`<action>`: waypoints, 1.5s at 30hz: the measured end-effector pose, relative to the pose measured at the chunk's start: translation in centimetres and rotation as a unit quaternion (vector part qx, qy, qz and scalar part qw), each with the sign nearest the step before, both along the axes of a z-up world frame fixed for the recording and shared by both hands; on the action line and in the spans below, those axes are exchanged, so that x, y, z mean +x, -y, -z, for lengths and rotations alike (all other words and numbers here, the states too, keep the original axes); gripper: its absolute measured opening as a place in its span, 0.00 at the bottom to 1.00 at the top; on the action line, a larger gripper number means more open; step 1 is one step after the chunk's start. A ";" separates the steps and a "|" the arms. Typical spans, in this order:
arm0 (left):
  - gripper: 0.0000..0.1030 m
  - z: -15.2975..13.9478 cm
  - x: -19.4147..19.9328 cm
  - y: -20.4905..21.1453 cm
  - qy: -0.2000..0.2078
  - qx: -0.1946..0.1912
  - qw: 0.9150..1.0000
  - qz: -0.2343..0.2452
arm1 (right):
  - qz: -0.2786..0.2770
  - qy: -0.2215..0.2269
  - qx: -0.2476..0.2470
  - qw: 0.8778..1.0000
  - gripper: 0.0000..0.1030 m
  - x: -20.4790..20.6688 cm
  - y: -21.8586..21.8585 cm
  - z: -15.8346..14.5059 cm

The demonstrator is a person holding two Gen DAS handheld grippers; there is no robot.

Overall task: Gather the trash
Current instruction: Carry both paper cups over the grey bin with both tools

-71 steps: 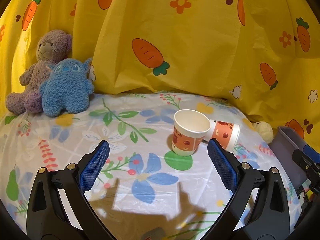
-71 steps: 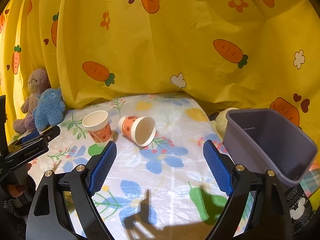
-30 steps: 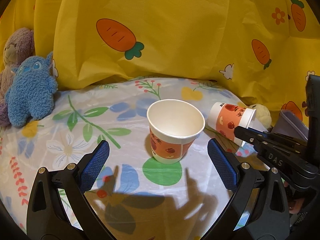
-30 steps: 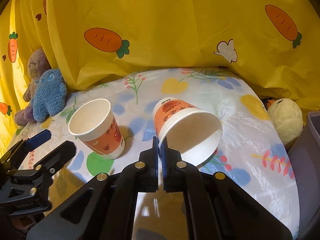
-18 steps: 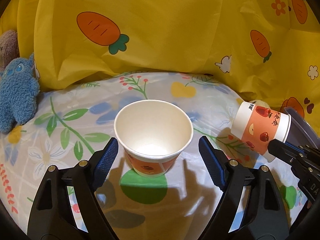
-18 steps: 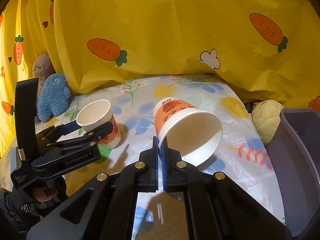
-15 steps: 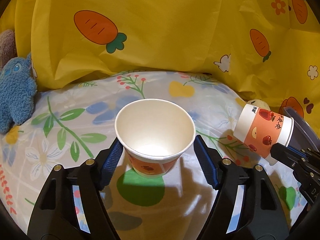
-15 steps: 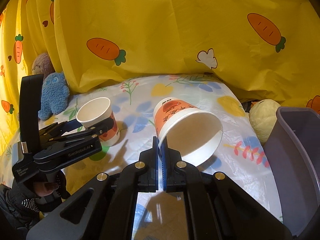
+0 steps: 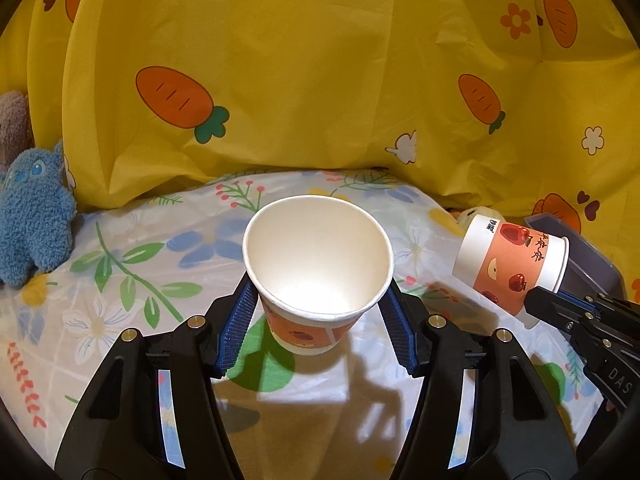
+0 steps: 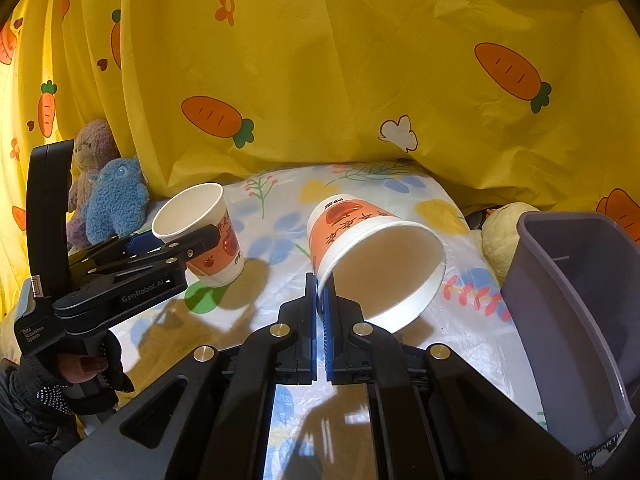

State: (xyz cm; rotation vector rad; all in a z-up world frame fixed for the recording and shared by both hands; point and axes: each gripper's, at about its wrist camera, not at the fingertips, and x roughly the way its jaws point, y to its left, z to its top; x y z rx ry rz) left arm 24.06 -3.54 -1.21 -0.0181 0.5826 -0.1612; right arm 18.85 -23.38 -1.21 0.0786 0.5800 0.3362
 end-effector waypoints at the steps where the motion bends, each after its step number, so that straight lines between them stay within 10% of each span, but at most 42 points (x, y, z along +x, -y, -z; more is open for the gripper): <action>1: 0.58 -0.4 -0.5 0.4 0.003 0.000 1.000 0.003 | 0.000 0.004 0.000 1.000 0.04 -0.5 0.2 -0.2; 24: 0.58 -6.7 -5.6 16.2 0.059 -0.021 0.985 0.163 | 0.139 0.047 -0.009 0.989 0.04 -6.9 12.5 -3.3; 45: 0.59 -3.5 -2.0 27.2 0.006 -0.033 0.966 0.257 | 0.220 0.013 0.002 0.975 0.04 -6.2 19.3 -0.2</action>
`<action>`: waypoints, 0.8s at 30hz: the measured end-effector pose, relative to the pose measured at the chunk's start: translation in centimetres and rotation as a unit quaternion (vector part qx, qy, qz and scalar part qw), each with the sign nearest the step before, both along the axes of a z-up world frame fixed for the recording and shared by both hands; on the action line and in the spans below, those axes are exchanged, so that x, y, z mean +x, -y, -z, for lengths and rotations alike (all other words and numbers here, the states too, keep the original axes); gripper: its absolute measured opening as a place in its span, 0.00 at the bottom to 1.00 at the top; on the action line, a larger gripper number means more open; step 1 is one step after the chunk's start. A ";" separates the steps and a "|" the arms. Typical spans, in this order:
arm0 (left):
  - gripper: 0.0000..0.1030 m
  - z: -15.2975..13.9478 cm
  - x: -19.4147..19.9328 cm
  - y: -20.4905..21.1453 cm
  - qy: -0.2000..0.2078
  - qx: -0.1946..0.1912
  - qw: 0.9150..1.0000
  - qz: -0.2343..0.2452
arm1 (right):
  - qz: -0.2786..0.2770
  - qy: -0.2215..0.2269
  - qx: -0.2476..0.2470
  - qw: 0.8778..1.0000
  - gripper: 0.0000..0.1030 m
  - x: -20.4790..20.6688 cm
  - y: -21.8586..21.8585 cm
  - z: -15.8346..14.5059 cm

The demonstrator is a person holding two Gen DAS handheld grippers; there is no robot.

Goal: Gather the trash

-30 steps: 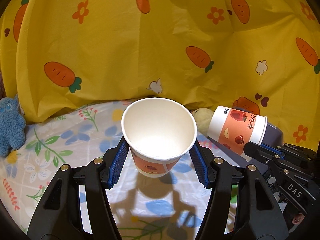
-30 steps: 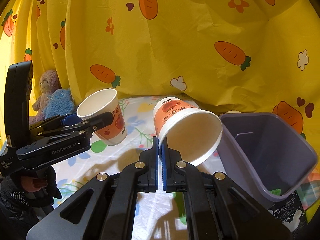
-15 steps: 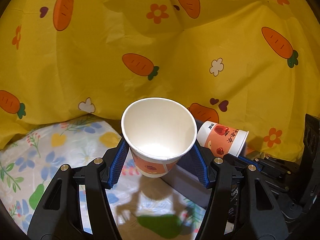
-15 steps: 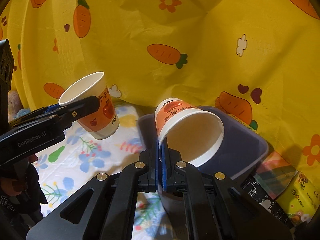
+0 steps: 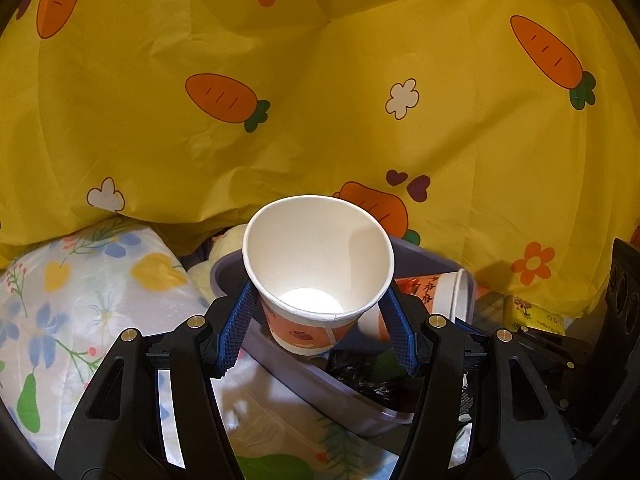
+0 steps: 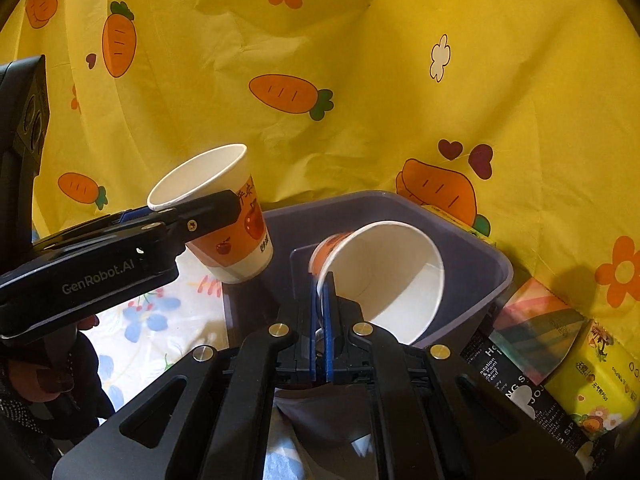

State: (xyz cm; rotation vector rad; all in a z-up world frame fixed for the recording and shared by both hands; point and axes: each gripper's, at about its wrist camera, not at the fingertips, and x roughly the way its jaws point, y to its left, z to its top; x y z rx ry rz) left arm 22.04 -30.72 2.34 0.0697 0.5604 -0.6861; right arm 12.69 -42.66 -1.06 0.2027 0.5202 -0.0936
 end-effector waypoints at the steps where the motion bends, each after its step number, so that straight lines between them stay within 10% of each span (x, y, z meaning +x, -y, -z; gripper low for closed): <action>1: 0.59 0.1 0.1 0.1 -0.003 -0.002 1.000 0.000 | 0.001 0.000 0.000 1.000 0.04 0.1 0.1 0.1; 4: 0.62 0.5 0.1 0.4 -0.004 -0.005 1.000 0.000 | 0.009 -0.003 -0.005 1.000 0.08 0.2 0.2 0.5; 6: 0.68 0.5 0.0 0.3 -0.001 -0.012 1.000 0.003 | 0.015 -0.001 -0.004 1.000 0.32 0.0 0.4 0.7; 17: 0.94 -0.2 -1.3 -4.8 0.042 -0.003 0.995 -0.095 | 0.051 0.024 -0.030 0.998 0.84 -1.5 -0.1 0.3; 24: 0.94 0.0 -4.0 -8.5 0.076 0.047 0.982 -0.164 | 0.058 0.030 -0.048 0.997 0.95 -1.8 -2.5 -0.1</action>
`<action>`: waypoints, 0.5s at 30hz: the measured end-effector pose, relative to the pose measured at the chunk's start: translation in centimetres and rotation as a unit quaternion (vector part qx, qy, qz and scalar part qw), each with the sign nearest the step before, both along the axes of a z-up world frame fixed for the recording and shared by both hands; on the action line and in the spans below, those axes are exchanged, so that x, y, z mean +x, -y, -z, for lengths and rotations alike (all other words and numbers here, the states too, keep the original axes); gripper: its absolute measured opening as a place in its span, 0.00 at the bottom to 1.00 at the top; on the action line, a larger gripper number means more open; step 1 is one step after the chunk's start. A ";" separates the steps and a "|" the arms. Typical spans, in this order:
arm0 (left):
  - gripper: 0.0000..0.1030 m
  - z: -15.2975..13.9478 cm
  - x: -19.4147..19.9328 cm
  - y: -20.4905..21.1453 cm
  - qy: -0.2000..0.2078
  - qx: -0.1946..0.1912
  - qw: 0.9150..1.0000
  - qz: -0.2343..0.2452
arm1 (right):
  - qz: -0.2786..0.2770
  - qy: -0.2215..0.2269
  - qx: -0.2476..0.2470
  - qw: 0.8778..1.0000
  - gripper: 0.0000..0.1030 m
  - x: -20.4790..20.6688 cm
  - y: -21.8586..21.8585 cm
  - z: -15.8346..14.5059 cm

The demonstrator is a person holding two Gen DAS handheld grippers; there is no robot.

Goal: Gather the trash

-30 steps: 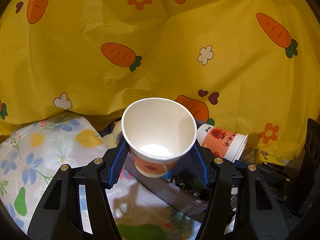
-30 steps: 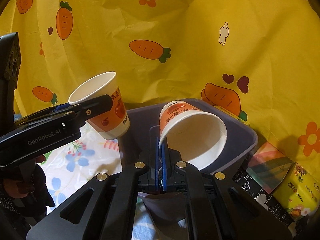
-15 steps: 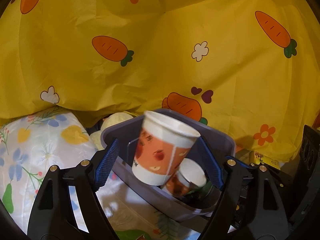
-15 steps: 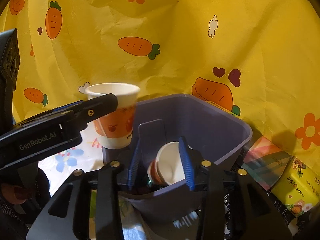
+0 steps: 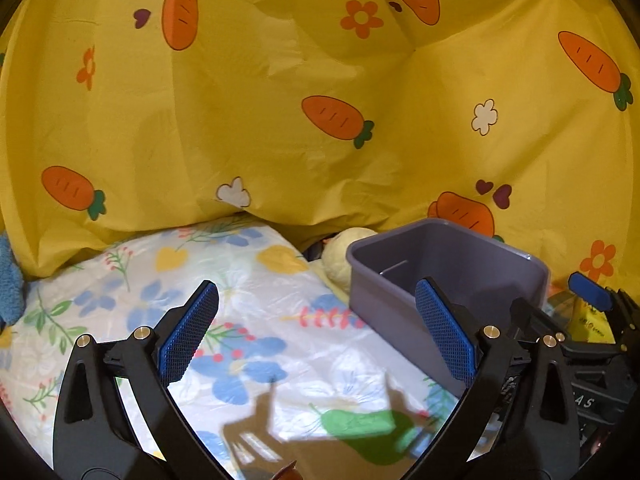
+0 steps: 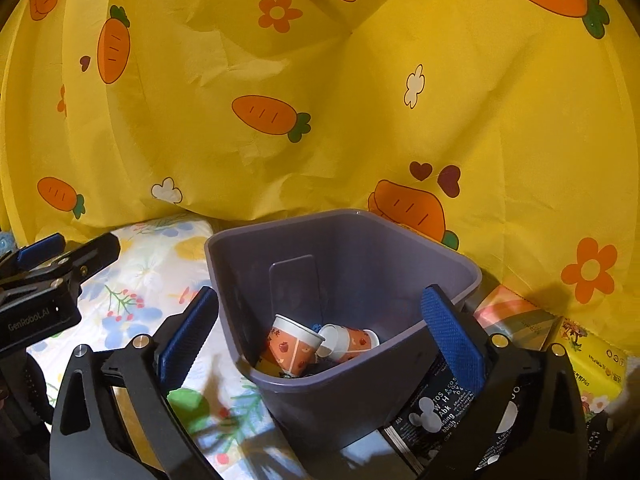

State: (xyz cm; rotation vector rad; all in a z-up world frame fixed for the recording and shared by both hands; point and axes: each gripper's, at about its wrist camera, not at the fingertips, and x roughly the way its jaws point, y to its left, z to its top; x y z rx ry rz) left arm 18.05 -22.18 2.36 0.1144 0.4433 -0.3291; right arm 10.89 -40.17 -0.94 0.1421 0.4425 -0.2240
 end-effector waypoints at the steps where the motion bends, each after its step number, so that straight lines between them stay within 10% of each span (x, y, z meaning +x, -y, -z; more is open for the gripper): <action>1: 0.94 0.0 -0.5 -0.6 0.004 0.007 1.000 -0.007 | 0.003 -0.001 0.000 1.000 0.95 0.0 -0.3 0.0; 15: 0.94 -0.2 -6.0 -7.2 0.011 -0.005 0.999 -0.036 | 0.010 0.003 -0.027 1.000 0.95 -3.0 -5.9 -1.0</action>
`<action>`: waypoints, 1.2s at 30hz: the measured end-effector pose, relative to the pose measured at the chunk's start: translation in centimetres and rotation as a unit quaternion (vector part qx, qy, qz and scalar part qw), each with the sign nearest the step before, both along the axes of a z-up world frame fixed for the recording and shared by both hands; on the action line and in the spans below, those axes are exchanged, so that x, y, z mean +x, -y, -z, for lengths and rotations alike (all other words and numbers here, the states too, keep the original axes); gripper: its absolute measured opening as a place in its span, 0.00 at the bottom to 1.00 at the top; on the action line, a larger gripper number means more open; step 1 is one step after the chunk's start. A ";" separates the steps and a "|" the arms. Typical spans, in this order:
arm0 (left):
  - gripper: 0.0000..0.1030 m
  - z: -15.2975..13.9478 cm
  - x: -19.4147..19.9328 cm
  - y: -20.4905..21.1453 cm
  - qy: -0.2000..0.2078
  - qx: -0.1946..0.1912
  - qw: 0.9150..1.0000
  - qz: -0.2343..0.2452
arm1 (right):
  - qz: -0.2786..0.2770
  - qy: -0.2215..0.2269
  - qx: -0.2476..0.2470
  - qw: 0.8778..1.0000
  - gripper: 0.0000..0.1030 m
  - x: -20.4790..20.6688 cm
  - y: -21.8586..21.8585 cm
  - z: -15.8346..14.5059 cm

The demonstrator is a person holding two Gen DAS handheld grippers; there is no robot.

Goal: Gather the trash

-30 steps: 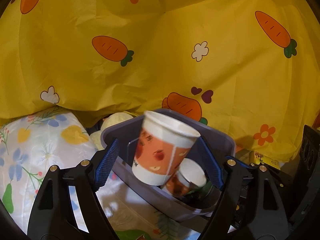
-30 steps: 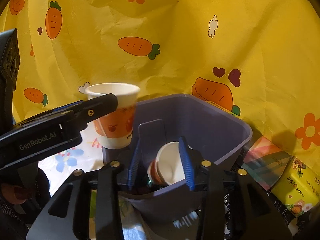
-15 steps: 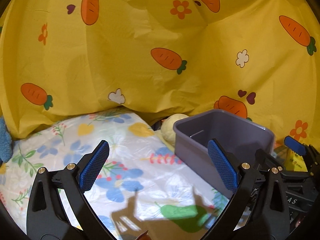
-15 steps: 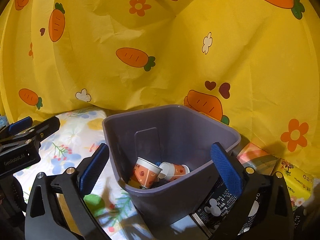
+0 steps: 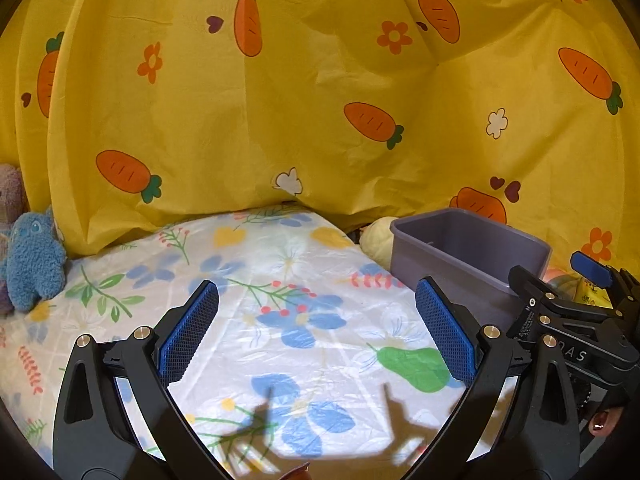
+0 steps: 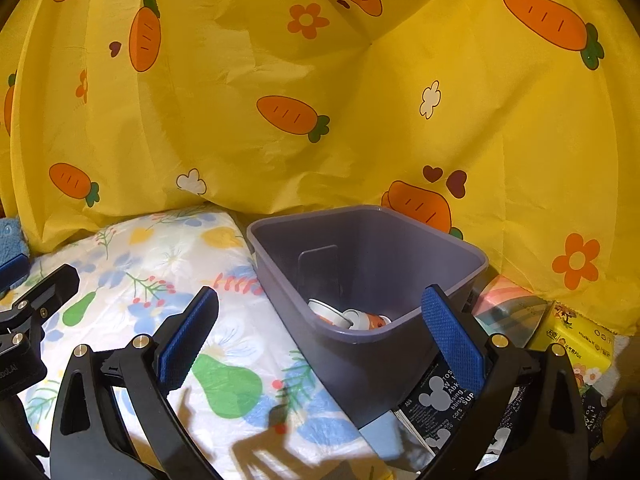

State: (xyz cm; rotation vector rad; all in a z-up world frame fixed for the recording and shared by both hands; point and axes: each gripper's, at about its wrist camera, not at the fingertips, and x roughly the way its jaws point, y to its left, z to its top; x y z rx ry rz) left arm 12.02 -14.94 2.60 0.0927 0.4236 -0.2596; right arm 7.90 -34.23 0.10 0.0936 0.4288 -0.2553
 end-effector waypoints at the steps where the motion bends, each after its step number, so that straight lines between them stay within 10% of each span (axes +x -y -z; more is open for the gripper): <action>1: 0.94 0.0 -0.4 -0.5 0.001 -0.002 1.000 -0.002 | -0.002 0.003 -0.002 1.000 0.95 -0.4 -0.5 -0.1; 36: 0.94 1.5 -8.9 -11.0 0.004 -0.007 0.997 -0.072 | -0.044 0.033 -0.031 0.998 0.95 -8.6 -11.3 0.1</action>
